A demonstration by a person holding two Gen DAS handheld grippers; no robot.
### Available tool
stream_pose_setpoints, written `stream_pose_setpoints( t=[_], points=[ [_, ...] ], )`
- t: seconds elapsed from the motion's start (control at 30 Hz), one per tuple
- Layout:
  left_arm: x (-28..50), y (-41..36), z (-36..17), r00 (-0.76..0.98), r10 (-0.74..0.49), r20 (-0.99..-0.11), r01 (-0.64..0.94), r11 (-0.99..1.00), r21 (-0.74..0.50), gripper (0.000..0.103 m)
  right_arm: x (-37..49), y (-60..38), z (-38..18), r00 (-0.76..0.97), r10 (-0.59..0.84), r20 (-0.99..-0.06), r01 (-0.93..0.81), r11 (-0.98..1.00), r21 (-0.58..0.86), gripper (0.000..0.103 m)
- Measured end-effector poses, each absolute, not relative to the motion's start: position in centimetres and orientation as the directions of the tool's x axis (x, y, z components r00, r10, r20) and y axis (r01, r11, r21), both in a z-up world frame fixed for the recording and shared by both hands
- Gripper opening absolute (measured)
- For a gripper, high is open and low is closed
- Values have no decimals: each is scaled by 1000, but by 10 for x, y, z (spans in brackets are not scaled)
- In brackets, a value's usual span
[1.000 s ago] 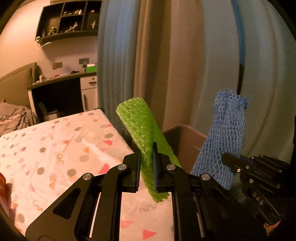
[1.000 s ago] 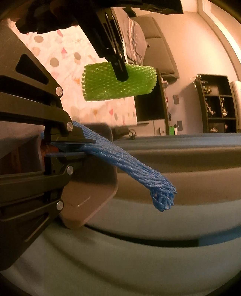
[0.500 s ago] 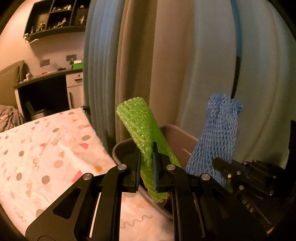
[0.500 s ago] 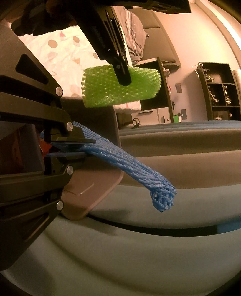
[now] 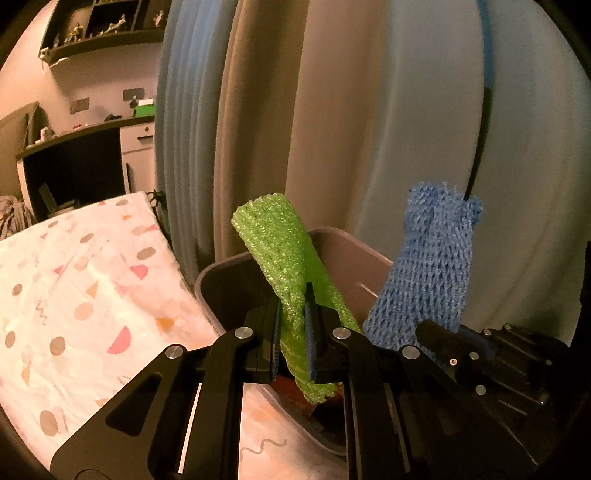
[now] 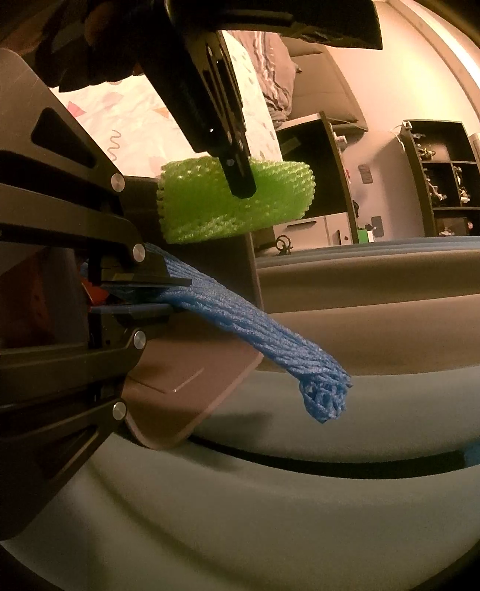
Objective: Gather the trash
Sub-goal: 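Open the left tool over the gray bin while the right tool releases the blue mesh, then move both tools back over the table toward the red snack bag and cup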
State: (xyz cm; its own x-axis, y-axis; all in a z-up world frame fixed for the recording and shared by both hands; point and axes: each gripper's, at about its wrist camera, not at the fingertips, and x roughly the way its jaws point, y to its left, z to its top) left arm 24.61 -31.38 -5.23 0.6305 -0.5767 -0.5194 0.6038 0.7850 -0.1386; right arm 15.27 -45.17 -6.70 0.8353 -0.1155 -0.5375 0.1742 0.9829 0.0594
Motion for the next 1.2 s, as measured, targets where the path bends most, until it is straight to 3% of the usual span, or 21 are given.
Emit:
stream_pose_setpoints(
  t=[0.47, 0.53, 0.6, 0.73, 0.9, 0.97, 1.1, 1.2],
  points=[
    [250, -320, -65, 567, -614, -549, 624, 755, -201, 12, 155, -455, -69, 828, -102, -551, 176, 981, 83, 8],
    [252, -320, -67, 547, -625, -556, 627, 746, -222, 17, 155, -455, -70, 827, -104, -553, 180, 980, 86, 9],
    [254, -319, -69, 526, -640, -560, 630, 736, -249, 29, 154, -456, -70, 824, -104, -558, 184, 979, 91, 11],
    [256, -314, -72, 530, -643, -553, 619, 739, -266, 54, 153, -456, -70, 821, -106, -561, 194, 976, 99, 28],
    [254, -296, -70, 580, -607, -543, 566, 780, -268, 83, 146, -458, -69, 823, -125, -554, 217, 971, 102, 40],
    [249, -287, -67, 617, -573, -539, 541, 807, -238, 87, 140, -458, -67, 831, -137, -540, 226, 969, 102, 48],
    [236, -264, -60, 698, -482, -529, 466, 867, -175, 92, 126, -453, -61, 849, -178, -497, 252, 964, 85, 75],
    [227, -239, -54, 737, -430, -521, 409, 898, -162, 92, 116, -443, -57, 864, -188, -466, 257, 962, 88, 86]
  ],
)
